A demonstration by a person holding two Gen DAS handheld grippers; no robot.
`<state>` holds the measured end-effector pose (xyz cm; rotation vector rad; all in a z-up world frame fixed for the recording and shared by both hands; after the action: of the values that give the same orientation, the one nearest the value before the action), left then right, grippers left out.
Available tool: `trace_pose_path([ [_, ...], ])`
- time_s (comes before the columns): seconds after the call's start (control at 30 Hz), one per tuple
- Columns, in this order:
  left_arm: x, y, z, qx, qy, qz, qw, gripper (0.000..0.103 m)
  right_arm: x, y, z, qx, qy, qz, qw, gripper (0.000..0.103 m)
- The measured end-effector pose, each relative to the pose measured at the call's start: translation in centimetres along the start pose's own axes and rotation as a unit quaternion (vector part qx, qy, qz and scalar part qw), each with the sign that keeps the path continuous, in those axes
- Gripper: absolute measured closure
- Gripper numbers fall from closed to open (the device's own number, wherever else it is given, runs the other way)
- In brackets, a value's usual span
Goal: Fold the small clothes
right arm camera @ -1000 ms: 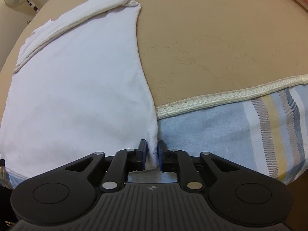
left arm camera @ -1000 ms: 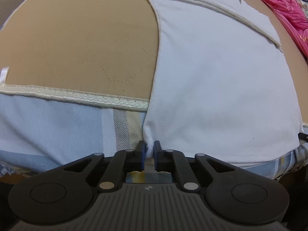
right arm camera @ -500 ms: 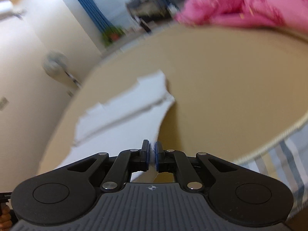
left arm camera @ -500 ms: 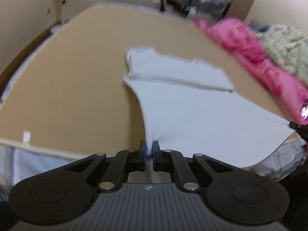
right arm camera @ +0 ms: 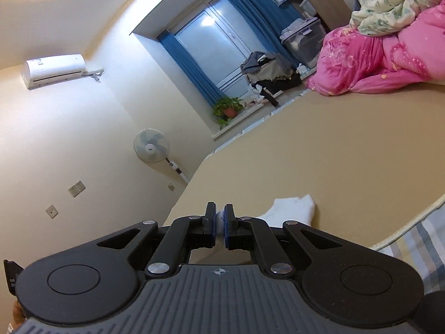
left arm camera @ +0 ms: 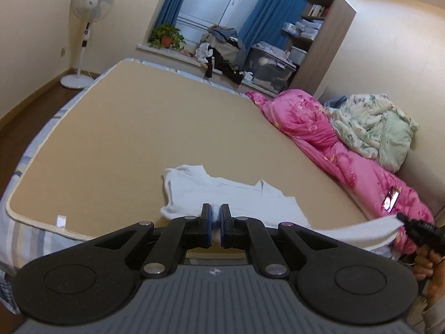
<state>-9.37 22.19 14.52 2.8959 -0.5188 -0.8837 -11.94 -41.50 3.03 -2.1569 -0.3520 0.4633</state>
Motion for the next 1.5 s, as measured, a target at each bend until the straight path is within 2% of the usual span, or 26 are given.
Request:
trace_pose_path([
  [0.07,2.3,-0.6,-0.5,-0.002,-0.009,-0.005,0.9999,0.098,1.8,0.7,-0.5,0.003,-0.005,0.014,1.0,0.098],
  [0.17,9.2,-3.0,-1.6,-0.017,-0.042,-0.023,0.9987,0.098,7.2,2.9,-1.4,0.027,-0.024,0.051,0.998,0.098],
  [0.23,14.8,-5.0,-2.2,-0.023,-0.069,-0.039,0.9966,0.098,11.1,4.6,-2.2,0.022,-0.04,0.086,0.995,0.098],
  [0.4,27.6,-9.0,-3.4,-0.006,-0.137,-0.078,0.9875,0.097,22.8,9.2,-4.3,0.025,-0.1,0.163,0.981,0.098],
  [0.5,32.1,-11.1,-2.9,-0.021,-0.151,-0.071,0.9858,0.095,27.4,11.4,-3.5,0.029,-0.12,0.196,0.973,0.097],
  [0.57,33.2,-12.6,-1.8,-0.045,-0.165,-0.077,0.9823,0.094,28.5,13.6,-2.7,0.044,-0.099,0.228,0.968,0.094],
  [0.6,33.5,-13.6,-1.8,-0.067,-0.178,-0.088,0.9777,0.093,28.7,14.5,-2.4,0.058,-0.097,0.245,0.963,0.094],
  [0.63,33.0,-14.4,-1.9,-0.093,-0.161,-0.087,0.9787,0.092,29.0,15.4,-2.4,0.077,-0.11,0.273,0.953,0.093],
  [0.7,32.4,-15.4,-2.1,-0.119,-0.138,-0.071,0.9808,0.083,28.8,15.2,-3.0,0.079,-0.089,0.253,0.96,0.094],
  [0.77,32.5,-15.7,-1.8,-0.108,-0.152,-0.074,0.9798,0.08,29.1,15.0,-2.9,0.055,-0.095,0.25,0.962,0.094],
  [0.9,34.2,-14.7,-1.0,-0.06,-0.204,-0.078,0.974,0.08,30.6,15.1,-1.3,0.011,-0.153,0.256,0.954,0.087],
  [0.93,34.4,-14.4,-1.0,-0.049,-0.205,-0.078,0.9745,0.08,31.0,14.8,-0.8,-0.008,-0.161,0.258,0.952,0.085],
  [1.0,34.5,-13.9,-1.2,-0.037,-0.201,-0.078,0.9757,0.071,31.7,14.4,-0.2,-0.037,-0.17,0.264,0.949,0.079],
  [1.27,35.3,-12.4,-0.7,-0.04,-0.208,-0.074,0.9746,0.071,33.9,14.1,1.0,-0.049,-0.2,0.267,0.941,0.076],
  [1.4,36.9,-12.2,-0.6,-0.047,-0.213,-0.075,0.9731,0.071,34.4,13.8,0.8,-0.057,-0.198,0.27,0.94,0.072],
  [1.5,37.8,-12.0,-1.0,-0.049,-0.2,-0.074,0.9757,0.071,34.7,13.9,0.7,-0.051,-0.191,0.273,0.941,0.071],
])
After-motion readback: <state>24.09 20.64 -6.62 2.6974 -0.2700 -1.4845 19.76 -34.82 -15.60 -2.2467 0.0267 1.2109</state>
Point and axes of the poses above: each gripper's, at about its wrist camera, not at the fingertips, and x roughly the way its jaws point, y to its right, z to its underside, the point moved 3 cm from there along x, roughly the way its jaws point, and after that the axes turned 14 degrees about x, right-handed, at the moved point
